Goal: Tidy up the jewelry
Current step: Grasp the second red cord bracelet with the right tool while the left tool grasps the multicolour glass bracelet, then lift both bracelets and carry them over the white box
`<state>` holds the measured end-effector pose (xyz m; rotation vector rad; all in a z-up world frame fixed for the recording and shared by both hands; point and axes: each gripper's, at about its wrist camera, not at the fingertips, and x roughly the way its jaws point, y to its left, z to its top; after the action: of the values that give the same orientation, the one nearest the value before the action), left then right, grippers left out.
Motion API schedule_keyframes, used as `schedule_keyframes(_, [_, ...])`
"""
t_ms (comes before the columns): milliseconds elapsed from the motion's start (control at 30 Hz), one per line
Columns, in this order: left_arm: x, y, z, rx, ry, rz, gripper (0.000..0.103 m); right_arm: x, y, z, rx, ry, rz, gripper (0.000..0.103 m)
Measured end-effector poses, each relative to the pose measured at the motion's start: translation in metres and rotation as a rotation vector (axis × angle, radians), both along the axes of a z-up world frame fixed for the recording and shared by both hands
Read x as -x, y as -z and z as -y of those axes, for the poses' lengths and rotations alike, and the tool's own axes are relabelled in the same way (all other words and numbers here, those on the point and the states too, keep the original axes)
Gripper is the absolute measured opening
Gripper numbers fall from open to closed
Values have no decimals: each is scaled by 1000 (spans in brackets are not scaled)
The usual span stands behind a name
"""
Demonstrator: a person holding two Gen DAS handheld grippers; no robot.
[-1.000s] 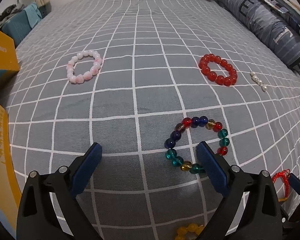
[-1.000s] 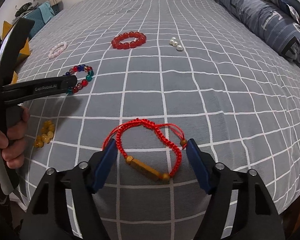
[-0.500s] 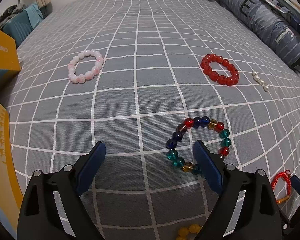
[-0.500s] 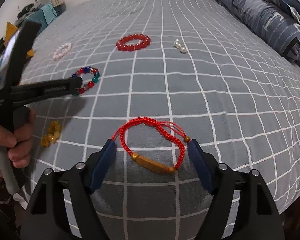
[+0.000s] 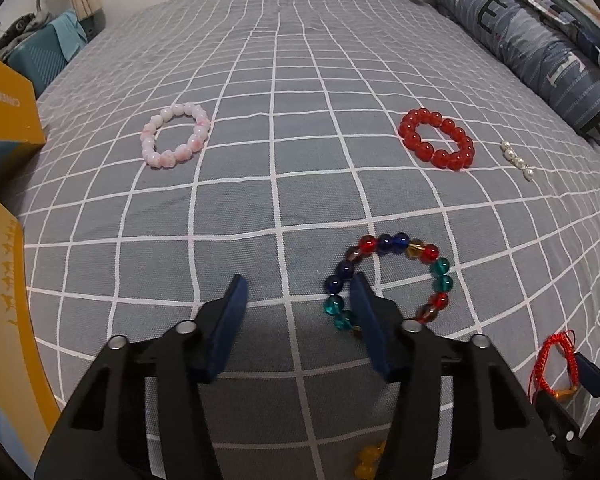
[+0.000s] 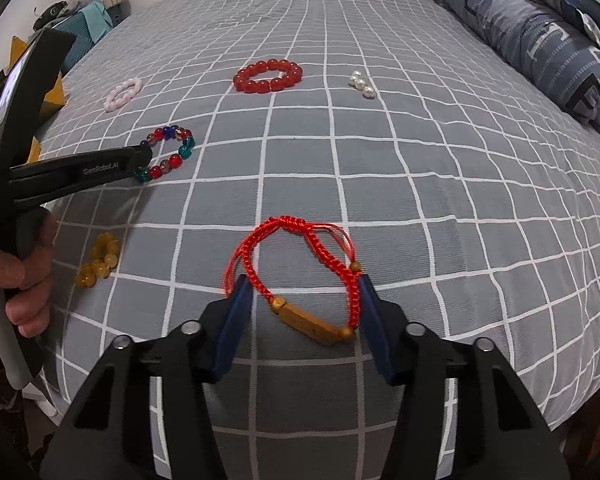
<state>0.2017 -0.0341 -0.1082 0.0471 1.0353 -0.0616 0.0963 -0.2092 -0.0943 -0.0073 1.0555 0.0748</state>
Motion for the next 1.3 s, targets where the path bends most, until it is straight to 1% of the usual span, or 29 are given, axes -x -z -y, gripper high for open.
schedule_keyframes(67, [2,0,3,-14,17,3,39,0,-1,-1,2,-1,2,44])
schedule_keyframes(100, [2,-1,4,-12,21,2,36,1,-1,-1,4,0,2,41])
schedule_keyframes(167, [1,-1,5,-1,27,-4,22,1,-2,0,6,4,3,38])
schedule_keyframes(267, [1,-2,6,-1,29,-3,14,1,-2,2,3,8,3,35])
schedule_keyframes(300, [2,-3,6,-4,32,2,14,2,-2,2,6,9,2,32])
schedule_keyframes(400, [4,-3,6,-5,38,12,13,2,-3,4,-5,18,-1,30])
schedule_keyframes(433, [3,-4,5,4,35,11,11,2,-3,4,-5,19,0,29])
schedule_keyframes(567, [6,-6,-1,26,36,4,9,3,-4,2,-2,22,3,28])
schedule_keyframes(600, [6,-7,-1,30,37,4,9,3,-4,2,-1,25,4,25])
schedule_keyframes(633, [7,-8,-2,35,37,4,9,3,-5,2,-2,26,5,21])
schedule_keyframes(800, [10,-12,-2,53,35,5,9,3,-6,1,2,27,7,17])
schedule_keyframes(900, [13,-15,-2,61,37,8,9,4,-6,2,-1,29,10,14])
schedule_keyframes(933, [14,-16,-2,62,38,11,9,3,-7,2,-2,30,10,10])
schedule_keyframes(1000, [15,-19,-3,67,39,15,9,3,-7,2,-5,30,12,7])
schedule_keyframes(1300, [19,-31,0,74,50,36,9,3,-10,4,-12,37,19,7])
